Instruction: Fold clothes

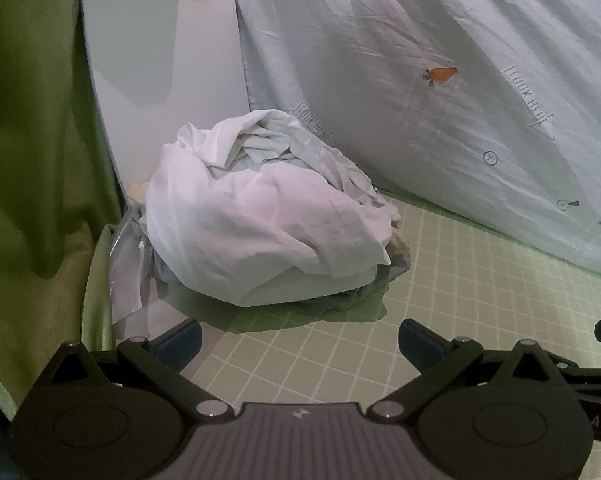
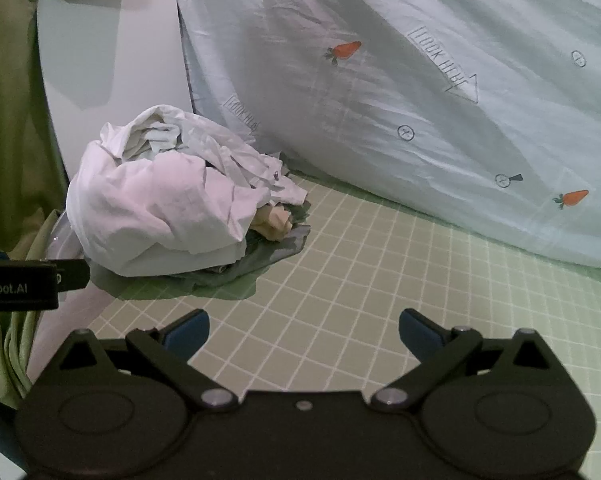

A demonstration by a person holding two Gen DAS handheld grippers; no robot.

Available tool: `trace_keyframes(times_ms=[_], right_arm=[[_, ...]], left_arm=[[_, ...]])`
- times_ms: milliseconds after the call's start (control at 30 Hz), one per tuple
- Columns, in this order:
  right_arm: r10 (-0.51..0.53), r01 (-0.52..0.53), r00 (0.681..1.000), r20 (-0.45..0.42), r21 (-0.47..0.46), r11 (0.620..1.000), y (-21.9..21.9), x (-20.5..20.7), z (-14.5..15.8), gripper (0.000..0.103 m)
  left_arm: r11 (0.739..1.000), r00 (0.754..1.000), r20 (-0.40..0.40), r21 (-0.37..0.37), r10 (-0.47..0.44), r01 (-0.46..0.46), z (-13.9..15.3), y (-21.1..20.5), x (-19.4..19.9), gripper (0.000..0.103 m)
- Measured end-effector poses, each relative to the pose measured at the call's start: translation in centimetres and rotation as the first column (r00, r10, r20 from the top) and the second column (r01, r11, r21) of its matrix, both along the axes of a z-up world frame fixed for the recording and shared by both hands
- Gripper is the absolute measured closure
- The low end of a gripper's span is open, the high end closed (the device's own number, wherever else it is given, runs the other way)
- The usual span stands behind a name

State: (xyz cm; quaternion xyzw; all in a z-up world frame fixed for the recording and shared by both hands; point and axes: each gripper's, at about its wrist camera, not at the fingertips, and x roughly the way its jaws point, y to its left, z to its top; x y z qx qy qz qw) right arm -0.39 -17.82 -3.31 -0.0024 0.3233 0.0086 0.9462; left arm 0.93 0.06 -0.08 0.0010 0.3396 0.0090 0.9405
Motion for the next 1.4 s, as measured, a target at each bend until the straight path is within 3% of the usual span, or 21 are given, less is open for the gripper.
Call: trace_keyframes(times_ms=[300,500,800,1033,1167,1267,1333,1400], right_arm=[[0.007,-0.007,1.000,-0.012,-0.018,1.000,0.3,2.8,-0.5,0.001],[0.033,-0.033,0.999,0.001,-0.043,0.999,1.3,7.4,-0.3,0.001],[0.086,-0.082,0.995,0.056,-0.063,0.995,4.4,19.5,1.1,0.002],[0.199,-0.197,0.980,0.025,-0.067,0.978,8.7,29.1,-1.0,0.007],[0.243,-0.242,0.970,-0.002,-0.070,0.968,11.2,33.0,-3.0,0.015],[0.241,-0.241,0.971,-0.004,-0.042,0.970,11.6,34.9,-4.1,0.025],[0.258,-0.257,0.966,0.000,0.014,0.966,11.3,35.4,-4.4,0.039],[0.280,-0.281,0.960,0.011,0.051,0.958,10.8,35.3,-4.5,0.061]], left_arm=[[0.999,1.000,0.006,0.038,0.014,-0.014,0.1,0.5,2.9,0.000],[0.997,0.997,0.026,0.031,0.071,-0.072,0.9,2.9,8.1,0.000],[0.973,0.974,0.016,0.033,0.227,-0.227,0.6,9.2,18.9,0.000],[0.955,0.954,-0.040,0.036,0.296,-0.295,-1.5,13.2,26.8,0.000],[0.941,0.937,-0.104,-0.036,0.332,-0.337,-3.2,14.9,29.5,0.002],[0.929,0.932,-0.098,-0.089,0.350,-0.358,-3.8,15.0,29.7,0.013],[0.930,0.934,-0.078,-0.094,0.348,-0.354,-4.0,14.5,29.5,0.030],[0.932,0.937,-0.057,-0.094,0.346,-0.350,-3.8,13.9,29.0,0.041]])
